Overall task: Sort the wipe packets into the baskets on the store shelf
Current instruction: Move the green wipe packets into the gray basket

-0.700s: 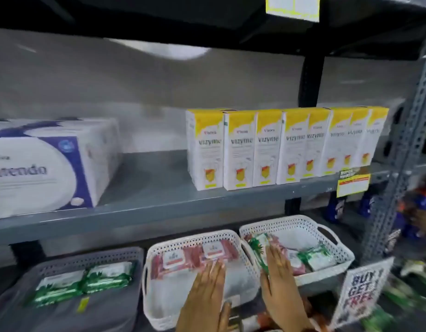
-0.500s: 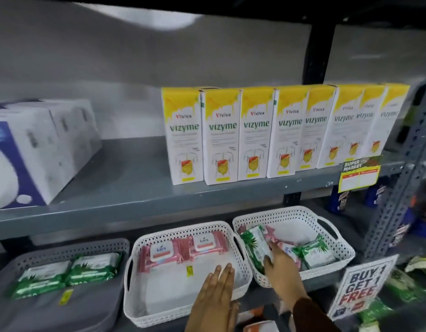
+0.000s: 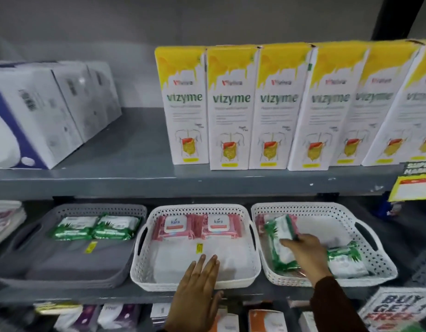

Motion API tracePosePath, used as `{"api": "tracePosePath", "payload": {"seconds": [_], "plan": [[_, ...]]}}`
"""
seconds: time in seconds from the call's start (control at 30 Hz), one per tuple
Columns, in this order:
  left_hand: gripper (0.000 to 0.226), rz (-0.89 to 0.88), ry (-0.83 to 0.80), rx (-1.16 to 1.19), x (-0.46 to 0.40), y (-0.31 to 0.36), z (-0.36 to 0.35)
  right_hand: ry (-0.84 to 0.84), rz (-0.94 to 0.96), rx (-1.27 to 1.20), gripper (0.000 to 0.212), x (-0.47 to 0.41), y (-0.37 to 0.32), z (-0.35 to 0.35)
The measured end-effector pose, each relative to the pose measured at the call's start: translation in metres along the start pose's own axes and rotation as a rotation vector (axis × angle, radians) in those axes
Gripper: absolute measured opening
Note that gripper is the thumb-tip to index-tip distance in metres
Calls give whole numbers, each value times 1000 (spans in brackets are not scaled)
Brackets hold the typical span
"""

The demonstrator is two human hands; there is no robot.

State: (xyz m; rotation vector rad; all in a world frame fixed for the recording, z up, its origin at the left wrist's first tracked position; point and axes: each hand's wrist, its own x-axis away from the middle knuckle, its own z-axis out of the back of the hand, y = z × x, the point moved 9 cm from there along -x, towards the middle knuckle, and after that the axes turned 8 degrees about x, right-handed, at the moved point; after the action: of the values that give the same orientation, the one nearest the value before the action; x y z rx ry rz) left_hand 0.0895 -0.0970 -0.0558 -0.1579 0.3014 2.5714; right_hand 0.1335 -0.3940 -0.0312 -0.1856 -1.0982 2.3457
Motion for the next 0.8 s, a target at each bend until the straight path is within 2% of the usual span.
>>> {"api": "tracePosePath", "payload": {"seconds": [0.07, 0.13, 0.27, 0.37, 0.47, 0.57, 0.73, 0.8], "plan": [[62, 31, 30, 12, 11, -22, 5, 129, 62, -29, 25, 8, -13, 21], [62, 79, 58, 34, 27, -50, 13, 137, 118, -97, 27, 17, -36, 26], [66, 227, 93, 36, 63, -113, 33, -48, 187, -239, 26, 38, -92, -21], [73, 348, 149, 39, 90, -168, 57, -239, 270, -280, 17, 67, -144, -107], [75, 384, 146, 57, 116, -215, 69, -431, 298, -314, 17, 110, -193, -199], [76, 391, 175, 58, 137, -254, 78, -554, 330, -308, 17, 149, -237, -270], [69, 442, 148, 73, 162, -303, 82, -532, 365, -47, 32, 178, -287, -350], [67, 414, 114, 77, 165, -308, 84, -526, 365, 59, 60, 181, -295, -375]]}}
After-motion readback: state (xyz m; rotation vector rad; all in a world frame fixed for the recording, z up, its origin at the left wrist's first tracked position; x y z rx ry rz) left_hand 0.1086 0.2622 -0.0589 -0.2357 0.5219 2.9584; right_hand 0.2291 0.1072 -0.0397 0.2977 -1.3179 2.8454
